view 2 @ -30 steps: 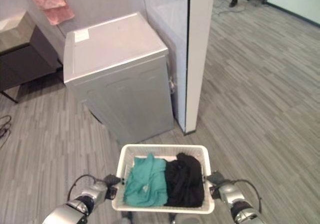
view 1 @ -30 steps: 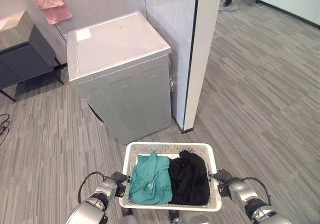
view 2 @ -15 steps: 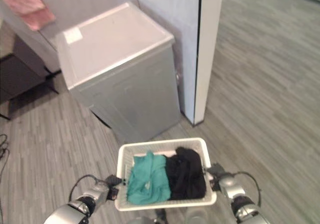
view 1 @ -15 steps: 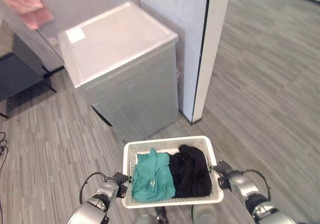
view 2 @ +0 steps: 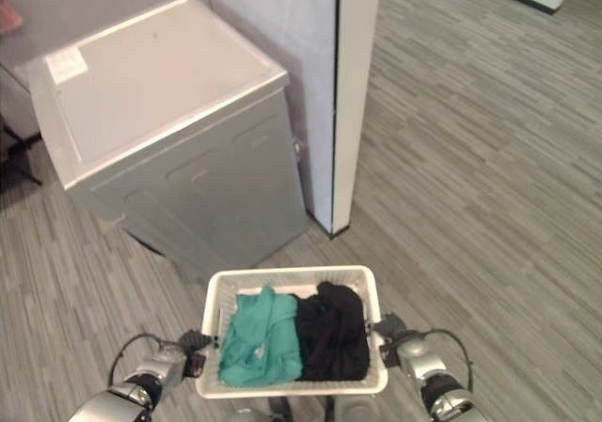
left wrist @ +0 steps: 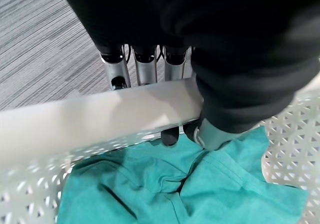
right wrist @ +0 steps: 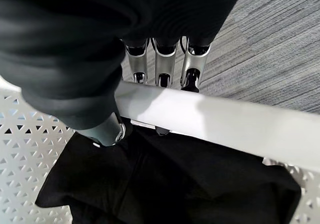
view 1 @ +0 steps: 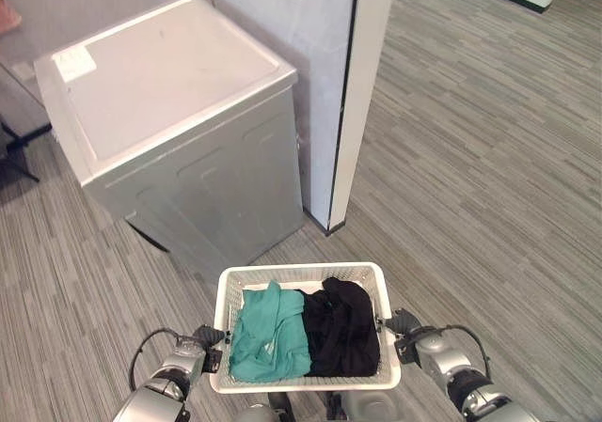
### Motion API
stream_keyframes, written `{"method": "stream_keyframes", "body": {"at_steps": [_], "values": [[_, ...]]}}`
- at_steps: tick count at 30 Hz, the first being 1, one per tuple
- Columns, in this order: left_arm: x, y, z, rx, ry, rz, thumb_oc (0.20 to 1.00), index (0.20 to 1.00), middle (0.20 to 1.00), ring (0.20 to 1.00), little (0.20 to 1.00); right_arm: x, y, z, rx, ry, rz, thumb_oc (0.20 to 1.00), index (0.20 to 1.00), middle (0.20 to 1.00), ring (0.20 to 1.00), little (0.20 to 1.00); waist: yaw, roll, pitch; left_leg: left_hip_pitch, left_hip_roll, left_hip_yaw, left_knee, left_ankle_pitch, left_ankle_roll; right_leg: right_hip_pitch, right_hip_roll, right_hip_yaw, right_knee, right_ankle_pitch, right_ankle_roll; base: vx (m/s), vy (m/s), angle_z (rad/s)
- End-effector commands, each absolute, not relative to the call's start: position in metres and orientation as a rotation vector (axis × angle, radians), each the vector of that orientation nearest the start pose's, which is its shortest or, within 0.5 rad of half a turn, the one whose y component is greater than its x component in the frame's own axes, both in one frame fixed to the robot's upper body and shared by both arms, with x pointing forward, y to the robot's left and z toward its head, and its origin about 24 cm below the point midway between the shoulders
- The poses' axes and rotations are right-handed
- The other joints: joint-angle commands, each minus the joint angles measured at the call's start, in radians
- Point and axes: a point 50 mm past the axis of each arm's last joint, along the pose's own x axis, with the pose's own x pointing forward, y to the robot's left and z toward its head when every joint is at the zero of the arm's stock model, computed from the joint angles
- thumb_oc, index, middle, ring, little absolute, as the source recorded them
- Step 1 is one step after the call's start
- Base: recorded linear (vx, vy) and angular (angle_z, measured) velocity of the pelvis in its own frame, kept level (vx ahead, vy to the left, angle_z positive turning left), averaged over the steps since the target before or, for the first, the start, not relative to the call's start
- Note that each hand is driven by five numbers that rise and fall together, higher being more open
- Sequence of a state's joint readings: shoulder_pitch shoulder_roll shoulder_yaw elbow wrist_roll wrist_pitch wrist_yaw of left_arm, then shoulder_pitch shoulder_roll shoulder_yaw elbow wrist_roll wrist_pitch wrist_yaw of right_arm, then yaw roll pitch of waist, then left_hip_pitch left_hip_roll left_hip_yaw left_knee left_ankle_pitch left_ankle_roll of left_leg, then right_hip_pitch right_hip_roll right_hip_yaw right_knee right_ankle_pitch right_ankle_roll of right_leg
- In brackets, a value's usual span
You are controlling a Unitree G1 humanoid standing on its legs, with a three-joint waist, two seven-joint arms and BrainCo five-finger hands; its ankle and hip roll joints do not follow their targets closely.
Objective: Grab the laundry basket,head to the washer,open it,put in the laundry and shut it.
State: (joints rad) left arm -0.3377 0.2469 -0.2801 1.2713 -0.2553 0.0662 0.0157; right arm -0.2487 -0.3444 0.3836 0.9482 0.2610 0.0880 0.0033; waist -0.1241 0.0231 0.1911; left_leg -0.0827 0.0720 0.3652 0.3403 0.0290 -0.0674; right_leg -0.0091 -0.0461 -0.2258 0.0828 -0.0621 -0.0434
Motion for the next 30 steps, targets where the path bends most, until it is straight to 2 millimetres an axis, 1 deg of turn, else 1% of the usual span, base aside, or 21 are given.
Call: {"method": "stream_keyframes", "body": {"at_steps": [1, 2, 3, 5, 6, 7, 9, 10, 11, 13, 14, 16, 18, 19, 20, 23, 25, 26, 28, 29, 30], "values": [[0.226, 0.235, -0.108, 0.265, 0.949, 0.088, 0.200, 0.200, 0.200, 0.200, 0.200, 0.250, -0.220, -0.077, -0.283, 0.707, 0.087, 0.200, 0.200, 0.200, 0.200, 0.200, 0.005, -0.037, 0.013, -0.072, -0.014, -0.019, 0.185, 0.012, -0.063, 0.017, 0.044, 0.061, -0.088, 0.084, 0.056, 0.06, 0.023, -0.15], [0.228, 0.233, -0.107, 0.261, 0.941, 0.085, 0.200, 0.200, 0.200, 0.200, 0.200, 0.251, -0.222, -0.074, -0.292, 0.696, 0.082, 0.200, 0.200, 0.200, 0.200, 0.200, 0.002, -0.038, 0.017, -0.089, -0.008, -0.042, 0.192, 0.015, -0.058, 0.021, 0.039, 0.071, -0.087, 0.081, 0.056, 0.11, 0.115, -0.34], [0.229, 0.229, -0.108, 0.247, 0.938, 0.085, 0.200, 0.200, 0.200, 0.200, 0.200, 0.251, -0.224, -0.072, -0.308, 0.685, 0.078, 0.200, 0.200, 0.200, 0.200, 0.200, -0.010, -0.032, 0.013, -0.102, 0.022, -0.052, 0.110, -0.005, -0.028, 0.025, 0.025, 0.083, -0.096, 0.082, 0.068, 0.17, 0.200, -0.34], [0.228, 0.225, -0.109, 0.240, 0.938, 0.080, 0.200, 0.200, 0.200, 0.200, 0.200, 0.250, -0.225, -0.072, -0.313, 0.682, 0.075, 0.200, 0.200, 0.200, 0.200, 0.200, -0.013, -0.026, 0.003, -0.108, 0.018, -0.098, 0.000, -0.040, 0.005, 0.023, 0.009, 0.104, -0.096, 0.079, 0.084, 0.16, 0.195, -0.25], [0.228, 0.225, -0.109, 0.240, 0.938, 0.080, 0.200, 0.200, 0.200, 0.200, 0.200, 0.250, -0.226, -0.072, -0.313, 0.682, 0.075, 0.200, 0.200, 0.200, 0.200, 0.200, -0.013, -0.026, 0.003, -0.107, 0.018, -0.097, -0.001, -0.039, 0.005, 0.023, 0.008, 0.104, -0.095, 0.078, 0.084, 0.15, 0.168, -0.33], [0.226, 0.226, -0.110, 0.241, 0.943, 0.083, 0.200, 0.200, 0.200, 0.200, 0.200, 0.249, -0.225, -0.073, -0.321, 0.685, 0.079, 0.200, 0.200, 0.200, 0.200, 0.200, -0.010, -0.020, -0.004, -0.113, 0.030, -0.145, -0.093, -0.019, 0.006, 0.019, 0.005, 0.122, -0.086, 0.071, 0.091, 0.17, 0.188, -0.45], [0.224, 0.226, -0.111, 0.240, 0.946, 0.089, 0.200, 0.200, 0.200, 0.200, 0.200, 0.246, -0.226, -0.074, -0.340, 0.692, 0.085, 0.200, 0.200, 0.200, 0.200, 0.200, -0.012, -0.011, -0.005, -0.117, 0.077, -0.205, -0.182, 0.052, -0.013, 0.016, -0.003, 0.147, -0.058, 0.050, 0.093, 0.24, 0.256, -0.42], [0.224, 0.227, -0.111, 0.238, 0.943, 0.095, 0.200, 0.200, 0.200, 0.200, 0.200, 0.245, -0.228, -0.075, -0.354, 0.697, 0.081, 0.200, 0.200, 0.200, 0.200, 0.200, -0.013, -0.002, -0.003, -0.133, 0.125, -0.234, -0.232, 0.120, -0.038, 0.020, -0.008, 0.160, -0.042, 0.035, 0.099, 0.30, 0.350, -0.60], [0.223, 0.227, -0.111, 0.221, 0.942, 0.108, 0.200, 0.200, 0.200, 0.200, 0.200, 0.244, -0.232, -0.075, -0.368, 0.702, 0.078, 0.200, 0.200, 0.200, 0.200, 0.200, -0.009, 0.010, -0.002, -0.123, 0.155, -0.288, -0.282, 0.156, -0.051, 0.027, -0.014, 0.193, -0.029, 0.019, 0.107, 0.33, 0.404, -0.67], [0.221, 0.228, -0.113, 0.218, 0.947, 0.115, 0.200, 0.200, 0.200, 0.200, 0.200, 0.243, -0.234, -0.075, -0.375, 0.709, 0.081, 0.200, 0.200, 0.200, 0.200, 0.200, -0.004, 0.017, -0.005, -0.108, 0.151, -0.357, -0.260, 0.135, -0.060, 0.033, -0.031, 0.234, -0.001, 0.005, 0.120, 0.31, 0.443, -0.99], [0.216, 0.229, -0.115, 0.223, 0.966, 0.111, 0.200, 0.200, 0.200, 0.200, 0.200, 0.240, -0.235, -0.077, -0.369, 0.719, 0.086, 0.200, 0.200, 0.200, 0.200, 0.200, -0.012, 0.019, -0.017, -0.097, 0.108, -0.368, -0.198, 0.064, -0.060, 0.031, -0.052, 0.259, 0.026, -0.001, 0.132, 0.21, 0.363, -1.02], [0.217, 0.228, -0.115, 0.233, 0.962, 0.099, 0.200, 0.200, 0.200, 0.200, 0.200, 0.239, -0.236, -0.076, -0.362, 0.720, 0.082, 0.200, 0.200, 0.200, 0.200, 0.200, -0.023, 0.021, -0.023, -0.104, 0.093, -0.338, -0.169, 0.044, -0.055, 0.034, -0.072, 0.262, 0.036, -0.001, 0.145, 0.15, 0.353, -0.55], [0.224, 0.225, -0.111, 0.256, 0.937, 0.072, 0.200, 0.200, 0.200, 0.200, 0.200, 0.242, -0.238, -0.071, -0.365, 0.701, 0.080, 0.200, 0.200, 0.200, 0.200, 0.200, -0.036, 0.011, -0.019, -0.143, 0.029, -0.302, -0.039, -0.056, -0.027, 0.009, -0.133, 0.286, 0.066, 0.016, 0.174, 0.12, 0.487, -0.27], [0.224, 0.225, -0.111, 0.256, 0.937, 0.072, 0.200, 0.200, 0.200, 0.200, 0.200, 0.242, -0.238, -0.071, -0.365, 0.701, 0.080, 0.200, 0.200, 0.200, 0.200, 0.200, -0.034, 0.011, -0.019, -0.144, 0.029, -0.300, -0.038, -0.057, -0.027, 0.008, -0.133, 0.287, 0.067, 0.016, 0.175, 0.07, 0.535, -0.17], [0.229, 0.225, -0.108, 0.277, 0.921, 0.057, 0.200, 0.200, 0.200, 0.200, 0.200, 0.244, -0.240, -0.069, -0.361, 0.693, 0.063, 0.200, 0.200, 0.200, 0.200, 0.200, -0.040, 0.010, -0.015, -0.167, -0.003, -0.264, 0.034, -0.116, -0.009, -0.011, -0.179, 0.302, 0.059, 0.054, 0.197, 0.01, 0.394, -0.08], [0.232, 0.229, -0.104, 0.291, 0.907, 0.062, 0.200, 0.200, 0.200, 0.200, 0.200, 0.248, -0.239, -0.067, -0.356, 0.683, 0.051, 0.200, 0.200, 0.200, 0.200, 0.200, -0.042, 0.008, -0.004, -0.167, -0.025, -0.218, 0.076, -0.162, 0.017, -0.029, -0.224, 0.336, 0.046, 0.130, 0.213, 0.01, 0.369, -0.39], [0.233, 0.232, -0.103, 0.298, 0.908, 0.068, 0.200, 0.200, 0.200, 0.200, 0.200, 0.249, -0.237, -0.067, -0.351, 0.681, 0.056, 0.200, 0.200, 0.200, 0.200, 0.200, -0.042, 0.007, -0.005, -0.170, -0.033, -0.203, 0.080, -0.168, 0.026, -0.042, -0.240, 0.344, 0.040, 0.163, 0.219, 0.00, 0.269, -0.85], [0.232, 0.237, -0.103, 0.296, 0.907, 0.087, 0.200, 0.200, 0.200, 0.200, 0.200, 0.253, -0.230, -0.066, -0.344, 0.668, 0.077, 0.200, 0.200, 0.200, 0.200, 0.200, -0.038, 0.004, 0.004, -0.158, -0.037, -0.162, 0.078, -0.183, 0.040, -0.061, -0.271, 0.328, 0.019, 0.238, 0.226, -0.02, 0.419, -0.35], [0.231, 0.244, -0.101, 0.288, 0.903, 0.118, 0.200, 0.200, 0.200, 0.200, 0.200, 0.258, -0.221, -0.063, -0.345, 0.649, 0.104, 0.200, 0.200, 0.200, 0.200, 0.200, -0.009, 0.000, 0.014, -0.122, -0.023, -0.098, 0.029, -0.178, 0.045, -0.086, -0.322, 0.171, -0.008, 0.306, 0.228, -0.04, 0.317, -0.90], [0.231, 0.246, -0.100, 0.286, 0.900, 0.128, 0.200, 0.200, 0.200, 0.200, 0.200, 0.261, -0.217, -0.061, -0.352, 0.635, 0.120, 0.200, 0.200, 0.200, 0.200, 0.200, -0.002, -0.002, 0.018, -0.105, -0.025, -0.076, -0.008, -0.167, 0.047, -0.099, -0.329, 0.095, -0.009, 0.327, 0.233, 0.01, 0.292, -1.32], [0.228, 0.247, -0.102, 0.277, 0.906, 0.135, 0.200, 0.200, 0.200, 0.200, 0.200, 0.263, -0.215, -0.061, -0.354, 0.631, 0.130, 0.200, 0.200, 0.200, 0.200, 0.200, 0.003, 0.010, 0.023, -0.080, -0.024, -0.065, -0.034, -0.180, 0.042, -0.100, -0.298, 0.048, 0.008, 0.285, 0.240, 0.02, 0.304, -0.91]]}}
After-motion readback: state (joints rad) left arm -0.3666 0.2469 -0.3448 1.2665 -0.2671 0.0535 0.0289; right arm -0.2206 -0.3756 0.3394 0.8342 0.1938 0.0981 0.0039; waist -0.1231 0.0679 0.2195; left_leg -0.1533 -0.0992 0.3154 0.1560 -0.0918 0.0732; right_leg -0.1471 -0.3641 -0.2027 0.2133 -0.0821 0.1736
